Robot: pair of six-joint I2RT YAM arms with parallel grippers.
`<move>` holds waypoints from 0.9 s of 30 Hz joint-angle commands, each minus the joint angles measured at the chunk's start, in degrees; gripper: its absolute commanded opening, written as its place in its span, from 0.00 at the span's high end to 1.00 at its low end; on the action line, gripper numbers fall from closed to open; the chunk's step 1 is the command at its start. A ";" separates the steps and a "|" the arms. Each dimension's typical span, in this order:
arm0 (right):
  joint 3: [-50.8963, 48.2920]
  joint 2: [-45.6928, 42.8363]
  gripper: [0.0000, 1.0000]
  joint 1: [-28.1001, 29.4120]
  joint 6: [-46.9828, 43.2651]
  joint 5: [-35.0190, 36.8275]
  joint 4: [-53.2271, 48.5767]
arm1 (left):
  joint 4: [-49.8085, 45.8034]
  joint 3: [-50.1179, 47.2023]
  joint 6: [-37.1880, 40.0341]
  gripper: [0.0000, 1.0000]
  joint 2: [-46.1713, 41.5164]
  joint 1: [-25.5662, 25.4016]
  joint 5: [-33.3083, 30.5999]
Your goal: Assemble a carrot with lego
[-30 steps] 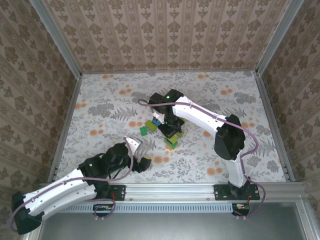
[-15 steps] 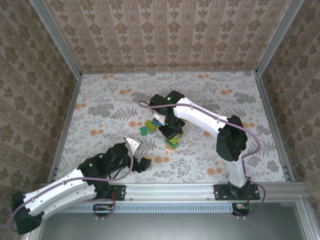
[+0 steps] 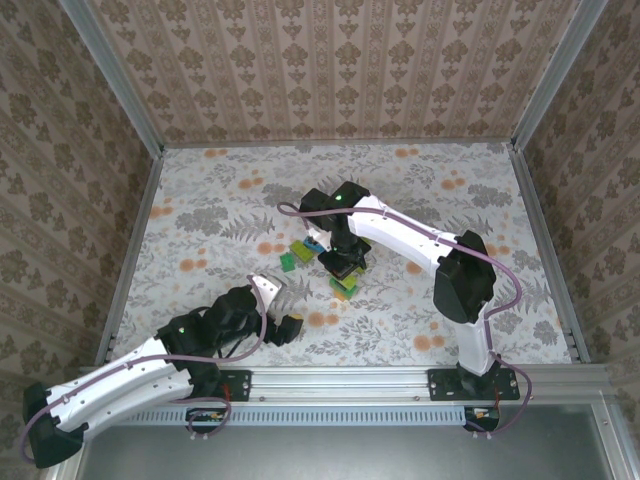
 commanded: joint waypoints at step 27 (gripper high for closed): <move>-2.30 0.69 1.00 1.17 -1.84 -1.60 -3.11 | 0.37 -0.20 1.43 0.00 -0.29 -0.68 -0.13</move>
